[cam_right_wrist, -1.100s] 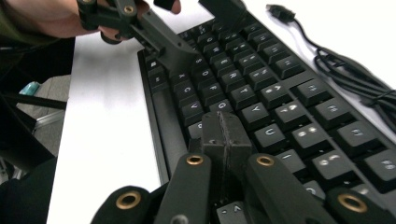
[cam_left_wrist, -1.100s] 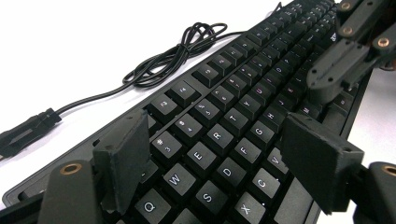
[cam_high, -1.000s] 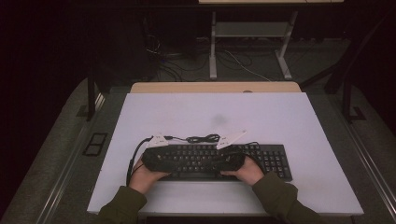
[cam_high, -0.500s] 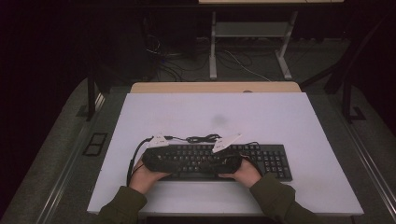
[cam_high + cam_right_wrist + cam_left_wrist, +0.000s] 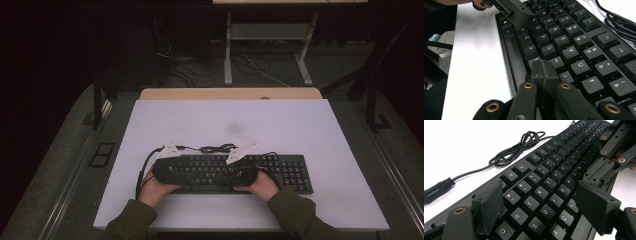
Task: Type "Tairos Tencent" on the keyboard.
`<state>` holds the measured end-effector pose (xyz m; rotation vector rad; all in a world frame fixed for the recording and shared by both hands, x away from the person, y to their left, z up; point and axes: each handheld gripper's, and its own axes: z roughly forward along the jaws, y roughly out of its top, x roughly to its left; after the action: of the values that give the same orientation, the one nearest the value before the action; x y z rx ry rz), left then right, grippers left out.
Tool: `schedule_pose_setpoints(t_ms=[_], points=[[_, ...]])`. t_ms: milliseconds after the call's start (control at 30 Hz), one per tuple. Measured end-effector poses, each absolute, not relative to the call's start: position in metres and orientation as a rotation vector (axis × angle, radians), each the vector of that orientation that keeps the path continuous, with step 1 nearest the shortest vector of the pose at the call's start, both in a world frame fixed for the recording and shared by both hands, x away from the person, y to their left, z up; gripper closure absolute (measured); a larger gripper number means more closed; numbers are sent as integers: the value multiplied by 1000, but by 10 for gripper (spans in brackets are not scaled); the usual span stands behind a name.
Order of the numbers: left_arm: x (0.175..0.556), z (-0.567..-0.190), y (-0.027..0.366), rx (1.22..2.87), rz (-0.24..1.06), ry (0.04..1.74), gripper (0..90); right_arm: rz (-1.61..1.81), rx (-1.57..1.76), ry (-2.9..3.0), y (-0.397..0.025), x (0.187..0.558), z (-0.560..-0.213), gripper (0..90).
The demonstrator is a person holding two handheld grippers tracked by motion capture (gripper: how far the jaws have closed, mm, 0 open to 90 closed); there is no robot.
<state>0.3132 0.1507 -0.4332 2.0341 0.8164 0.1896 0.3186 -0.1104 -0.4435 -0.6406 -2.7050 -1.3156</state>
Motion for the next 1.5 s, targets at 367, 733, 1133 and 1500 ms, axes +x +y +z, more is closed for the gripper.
schedule_pose_setpoints(t_ms=[367,733,1133,1500], points=[[313,-433,151,2031,194,816,214,-1341,-638,-2698,-113,319,-440,891],[313,-430,150,2020,187,807,263,-1396,-651,-2664,-119,321,-435,802],[315,-426,140,2036,193,772,535,-1461,-698,-2625,-131,327,-431,576],[319,-427,130,2051,177,761,807,-1501,-769,-2632,-140,332,-431,368]])
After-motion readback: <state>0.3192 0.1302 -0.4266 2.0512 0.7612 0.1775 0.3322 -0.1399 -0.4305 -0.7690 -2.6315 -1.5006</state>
